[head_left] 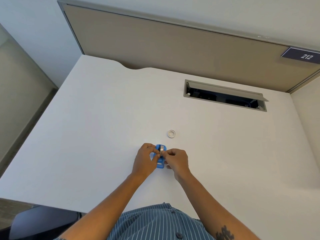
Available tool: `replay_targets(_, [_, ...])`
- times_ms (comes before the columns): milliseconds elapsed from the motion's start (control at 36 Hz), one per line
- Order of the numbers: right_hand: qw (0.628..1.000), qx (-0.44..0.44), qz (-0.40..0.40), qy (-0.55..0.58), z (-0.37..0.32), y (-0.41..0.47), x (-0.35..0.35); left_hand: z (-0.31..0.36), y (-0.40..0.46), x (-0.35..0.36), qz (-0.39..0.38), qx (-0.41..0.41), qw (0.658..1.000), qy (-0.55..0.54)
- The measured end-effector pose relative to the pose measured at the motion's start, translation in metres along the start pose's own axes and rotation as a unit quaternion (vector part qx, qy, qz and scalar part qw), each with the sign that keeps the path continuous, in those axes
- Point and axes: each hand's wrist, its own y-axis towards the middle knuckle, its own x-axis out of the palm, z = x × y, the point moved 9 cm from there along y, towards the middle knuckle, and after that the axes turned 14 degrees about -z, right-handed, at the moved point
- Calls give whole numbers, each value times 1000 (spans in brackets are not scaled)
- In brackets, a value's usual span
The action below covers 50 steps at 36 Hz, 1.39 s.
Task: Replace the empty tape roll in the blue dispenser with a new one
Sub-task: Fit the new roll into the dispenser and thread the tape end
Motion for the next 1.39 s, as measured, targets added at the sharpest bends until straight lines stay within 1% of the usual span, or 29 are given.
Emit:
replay_targets(167, [1000, -9, 3, -2, 0, 0, 0, 4, 0, -1, 8, 13, 1000, 8])
replay_targets(611, [1000, -14, -8, 10, -3, 0, 0, 3, 1, 2, -4, -1, 1000, 13])
replay_targets(806, [1000, -19, 2, 10, -5, 2, -4, 5, 2, 2, -6, 9, 999, 37])
replay_targets(1028, [999, -39, 10, 12, -8, 3, -5, 6, 2, 1, -13, 9, 999, 36])
replay_targets(1167, [996, -92, 6, -20, -14, 0, -8, 7, 2, 0, -12, 10, 999, 39])
replay_targets(1278, [984, -146, 14, -97, -22, -3, -11, 7, 2, 1, -16, 10, 999, 30])
replay_targets(1389, [962, -201, 16, -183, -35, -9, -8, 5, 2, 2, -19, 4, 1000, 22])
